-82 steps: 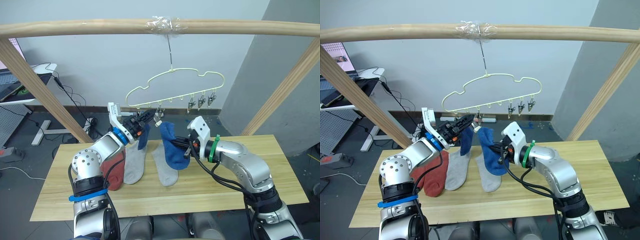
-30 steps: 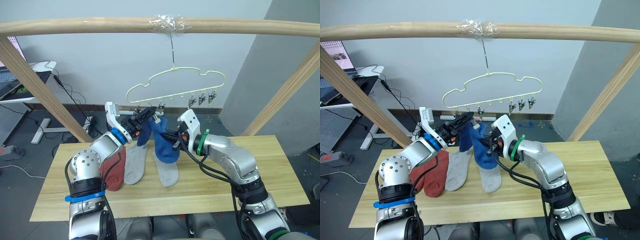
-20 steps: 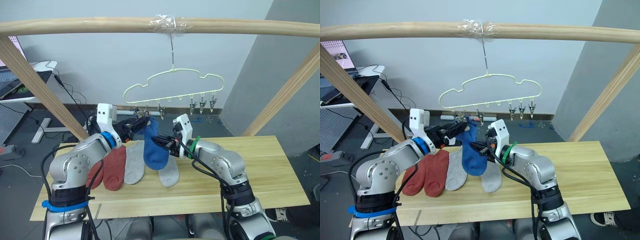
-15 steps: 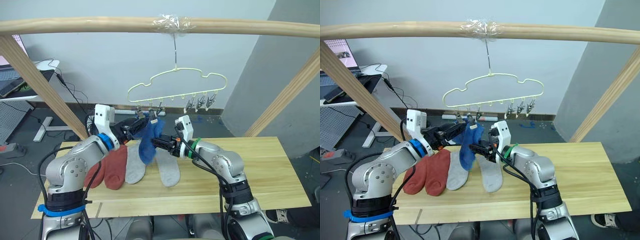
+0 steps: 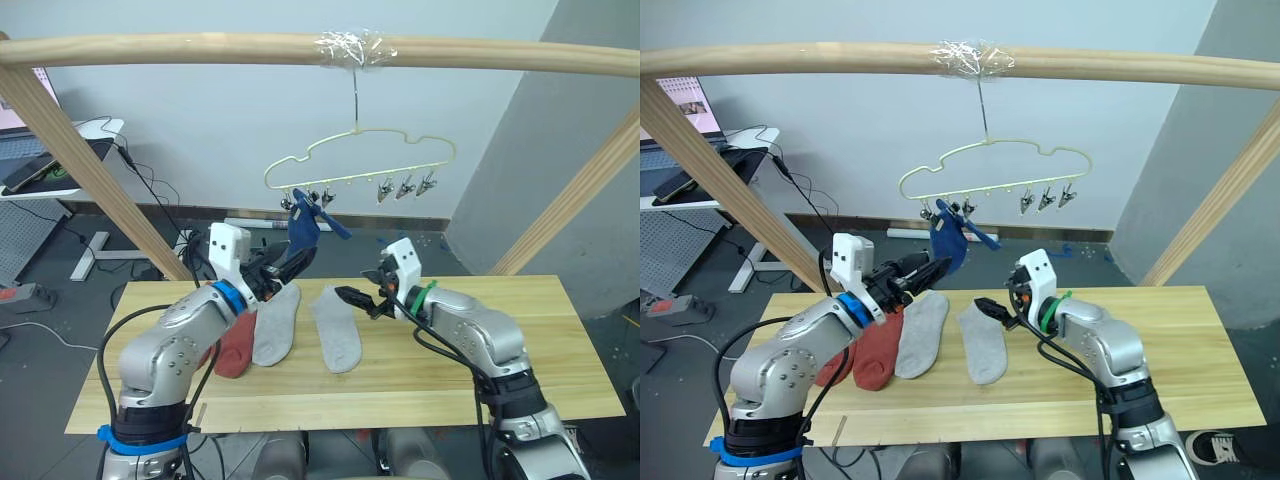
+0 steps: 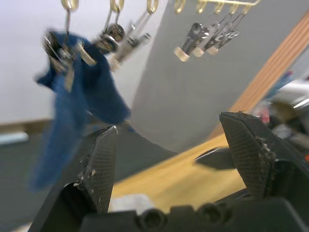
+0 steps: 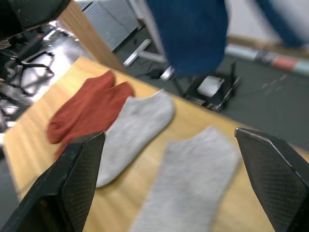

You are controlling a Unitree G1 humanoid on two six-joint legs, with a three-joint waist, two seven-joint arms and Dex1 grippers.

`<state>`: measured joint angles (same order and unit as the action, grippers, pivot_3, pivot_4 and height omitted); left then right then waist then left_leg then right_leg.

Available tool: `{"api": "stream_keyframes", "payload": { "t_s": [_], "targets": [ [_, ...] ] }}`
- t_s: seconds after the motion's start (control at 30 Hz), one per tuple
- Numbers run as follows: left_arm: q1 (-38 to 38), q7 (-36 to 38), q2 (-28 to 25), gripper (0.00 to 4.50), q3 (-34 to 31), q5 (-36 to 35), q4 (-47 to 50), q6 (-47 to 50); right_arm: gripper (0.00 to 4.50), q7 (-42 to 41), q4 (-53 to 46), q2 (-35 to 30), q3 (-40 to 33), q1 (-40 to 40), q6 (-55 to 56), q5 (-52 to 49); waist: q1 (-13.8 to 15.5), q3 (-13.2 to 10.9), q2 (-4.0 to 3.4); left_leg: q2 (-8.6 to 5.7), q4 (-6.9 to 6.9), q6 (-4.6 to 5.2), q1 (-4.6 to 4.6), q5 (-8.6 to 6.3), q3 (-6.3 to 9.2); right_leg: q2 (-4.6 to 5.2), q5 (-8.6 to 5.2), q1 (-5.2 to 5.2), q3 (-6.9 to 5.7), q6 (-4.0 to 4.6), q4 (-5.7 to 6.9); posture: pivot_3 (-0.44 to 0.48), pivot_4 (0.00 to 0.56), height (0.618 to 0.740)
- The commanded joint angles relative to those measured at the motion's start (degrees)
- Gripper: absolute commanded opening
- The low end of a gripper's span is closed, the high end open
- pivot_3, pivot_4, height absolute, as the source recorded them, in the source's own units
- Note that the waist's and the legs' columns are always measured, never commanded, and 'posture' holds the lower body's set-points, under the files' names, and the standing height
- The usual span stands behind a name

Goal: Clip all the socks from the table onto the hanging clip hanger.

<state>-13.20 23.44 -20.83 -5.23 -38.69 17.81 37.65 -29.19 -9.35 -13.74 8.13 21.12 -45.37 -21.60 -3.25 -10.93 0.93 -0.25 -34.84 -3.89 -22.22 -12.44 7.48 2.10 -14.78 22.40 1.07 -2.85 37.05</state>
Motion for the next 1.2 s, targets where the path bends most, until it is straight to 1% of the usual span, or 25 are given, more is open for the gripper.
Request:
{"api": "stream_keyframes", "payload": {
  "t_s": [0.03, 0.1, 0.3, 0.47, 0.63, 0.8, 1.2],
  "targets": [
    [-0.7, 1.4, 2.1, 3.58, 4.4, 6.7, 1.0, -8.8, 4.49, -1.1, -5.7, -1.9, -0.7, -0.9, 6.7, 1.4, 0.1, 0.0, 0.00, 0.00, 0.00, 0.00, -0.01, 0.00, -0.01, 0.00, 0.00, 0.00, 0.01, 0.00, -0.02, -0.073, 0.140, 0.740],
    [-0.9, 1.0, 3.9, 3.13, 6.5, 10.1, 0.0, -12.4, 4.50, -1.6, -8.1, -2.6, -1.8, -1.6, 8.3, 0.6, 0.1, 0.0, 0.00, 0.00, 0.00, 0.00, -0.04, 0.00, -0.02, 0.01, 0.00, 0.00, 0.01, 0.00, -0.05, -0.081, 0.144, 0.740],
    [-2.8, -1.2, 8.1, 1.27, 9.8, 17.9, -4.8, -19.3, 4.50, -1.5, -11.7, -4.9, -4.6, -2.6, 10.5, 0.2, 0.0, 0.0, 0.00, 0.00, -0.02, 0.00, -0.05, 0.00, -0.01, 0.00, 0.00, 0.00, 0.00, -0.01, -0.03, -0.098, 0.150, 0.740],
    [-4.6, -2.5, 11.2, 1.27, 9.9, 21.3, -9.2, -23.7, 4.50, -1.1, -14.0, -5.7, -6.2, -2.6, 10.8, -0.8, -0.1, 0.0, 0.00, 0.00, -0.04, 0.00, -0.06, 0.00, -0.01, 0.00, 0.00, -0.01, -0.01, -0.02, -0.03, -0.117, 0.155, 0.740],
    [-7.9, -4.4, 13.7, 1.27, 9.3, 25.0, -16.8, -29.2, 4.50, -0.7, -16.2, -5.6, -7.1, -1.9, 10.6, -2.2, -0.1, 0.0, 0.00, -0.01, -0.05, 0.01, -0.06, 0.00, 0.00, 0.00, 0.01, -0.01, -0.03, -0.02, -0.02, -0.132, 0.159, 0.740],
    [-11.4, -6.7, 16.3, 1.27, 7.0, 25.2, -22.5, -31.8, 4.50, -0.4, -16.9, -6.0, -7.8, -1.4, 10.2, -3.0, -0.2, 0.0, 0.00, -0.02, -0.07, 0.01, -0.09, 0.00, 0.00, 0.00, 0.01, -0.01, -0.03, -0.03, -0.02, -0.153, 0.162, 0.740],
    [-15.3, -6.2, 18.7, 1.27, 5.9, 25.6, -28.5, -34.4, 4.50, 1.3, -16.8, -6.1, -7.9, -0.6, 10.2, -3.0, -1.5, 0.0, 0.00, -0.03, -0.08, 0.01, -0.10, 0.00, 0.03, 0.00, 0.01, -0.01, -0.07, -0.04, -0.01, -0.174, 0.169, 0.740]
  ]
}}
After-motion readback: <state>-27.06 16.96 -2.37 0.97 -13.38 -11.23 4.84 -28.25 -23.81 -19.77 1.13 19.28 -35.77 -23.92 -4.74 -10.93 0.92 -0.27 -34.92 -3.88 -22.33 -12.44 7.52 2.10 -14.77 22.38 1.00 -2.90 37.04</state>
